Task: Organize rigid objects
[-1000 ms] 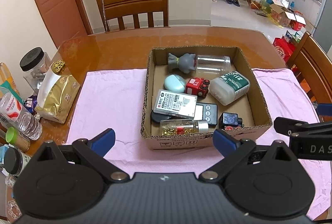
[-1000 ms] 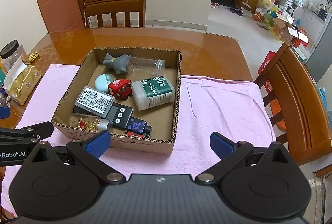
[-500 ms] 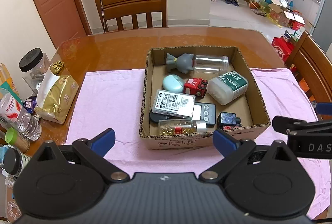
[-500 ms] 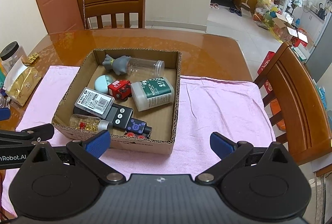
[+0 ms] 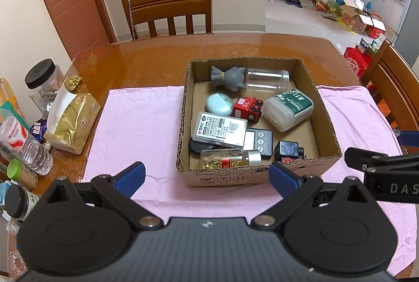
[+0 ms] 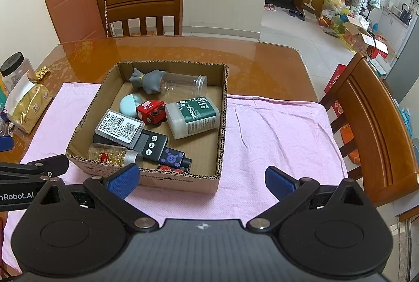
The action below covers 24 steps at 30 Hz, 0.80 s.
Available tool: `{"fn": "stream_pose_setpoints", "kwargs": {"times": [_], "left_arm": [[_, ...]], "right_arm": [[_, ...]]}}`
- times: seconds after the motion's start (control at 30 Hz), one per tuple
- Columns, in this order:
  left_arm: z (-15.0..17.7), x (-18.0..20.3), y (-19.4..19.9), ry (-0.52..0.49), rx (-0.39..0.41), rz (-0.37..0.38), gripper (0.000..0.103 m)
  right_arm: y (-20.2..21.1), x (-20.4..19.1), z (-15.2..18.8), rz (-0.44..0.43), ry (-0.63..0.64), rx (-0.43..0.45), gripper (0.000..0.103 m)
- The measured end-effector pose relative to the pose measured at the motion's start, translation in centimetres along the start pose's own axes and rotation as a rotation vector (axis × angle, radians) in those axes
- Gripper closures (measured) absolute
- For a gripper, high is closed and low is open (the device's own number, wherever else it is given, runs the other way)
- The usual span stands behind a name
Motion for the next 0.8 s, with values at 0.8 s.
{"fn": "stream_pose_setpoints", "kwargs": {"times": [0.8], "left_arm": [[-0.01,0.03,0.17,-0.001,-0.001,0.000,0.003]], "right_arm": [[0.20,-0.24,-0.08,-0.001,-0.003,0.001,0.000]]}}
Point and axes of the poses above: each gripper's, at about its wrist camera, not at the fingertips, and y roughly against the way its jaws point, x to its right, z to its underside, the point moved 9 cm from there along -y, roughly the way its jaws point, and after that the axes turned 11 degrees about x, right-handed, at the moved point
